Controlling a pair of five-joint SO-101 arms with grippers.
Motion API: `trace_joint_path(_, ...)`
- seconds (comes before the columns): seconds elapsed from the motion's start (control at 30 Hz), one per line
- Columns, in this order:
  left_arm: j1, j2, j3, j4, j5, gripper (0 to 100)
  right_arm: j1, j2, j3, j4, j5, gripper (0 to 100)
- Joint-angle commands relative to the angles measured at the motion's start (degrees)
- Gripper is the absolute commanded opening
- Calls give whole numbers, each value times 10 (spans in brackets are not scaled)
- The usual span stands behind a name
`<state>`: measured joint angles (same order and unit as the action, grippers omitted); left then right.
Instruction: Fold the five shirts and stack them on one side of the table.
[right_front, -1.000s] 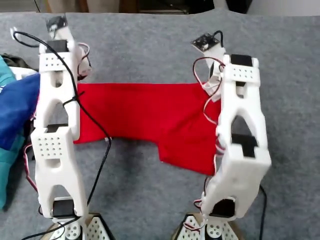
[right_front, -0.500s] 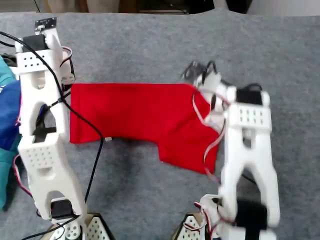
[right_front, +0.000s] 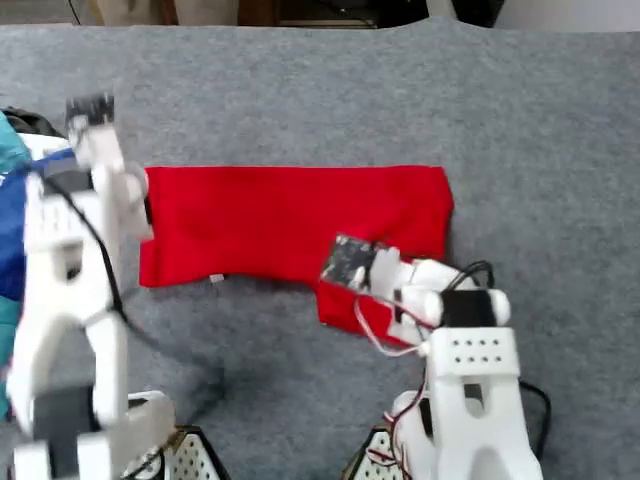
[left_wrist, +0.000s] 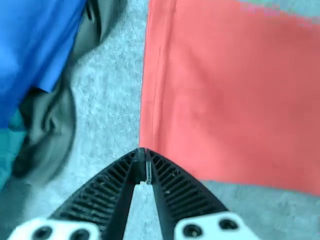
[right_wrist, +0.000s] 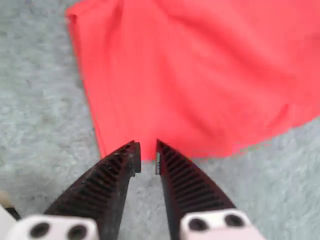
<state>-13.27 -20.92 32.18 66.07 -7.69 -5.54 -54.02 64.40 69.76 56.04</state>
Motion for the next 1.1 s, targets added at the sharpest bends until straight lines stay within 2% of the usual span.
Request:
trace_joint_path(0.0, -1, -146, 258, -188, 11, 19, -29, -15, 12, -18, 7, 90)
trace_joint_path(0.07, -1, -194, 321, -238, 37, 19, -44, -14, 8, -16, 6, 90)
trace_joint_path(0.17, -2, -225, 341, -254, 60, 19, -69, -11, 10, -1, 5, 91)
trace_joint_path(0.3, -30, -216, 331, -262, 75, 19, -97, 22, -7, 31, -3, 91)
trace_joint_path(0.37, -40, -198, 331, -294, 76, 19, -99, 45, -20, 33, -4, 94)
trace_joint_path(0.47, -47, -147, 314, -316, 75, 19, -99, 87, -46, 34, -21, 153)
trace_joint_path(0.57, -61, -78, 273, -318, 74, 19, -101, 121, -79, 50, -21, 203)
trace_joint_path(0.8, -115, 69, 164, -309, 76, 19, -128, 80, -61, 109, -18, 157)
trace_joint_path(0.9, -115, 85, 139, -281, 76, 20, -128, 52, -6, 98, -12, 159)
trace_joint_path(1.07, -114, 86, 139, -281, 75, 20, -128, 44, 38, 54, -10, 197)
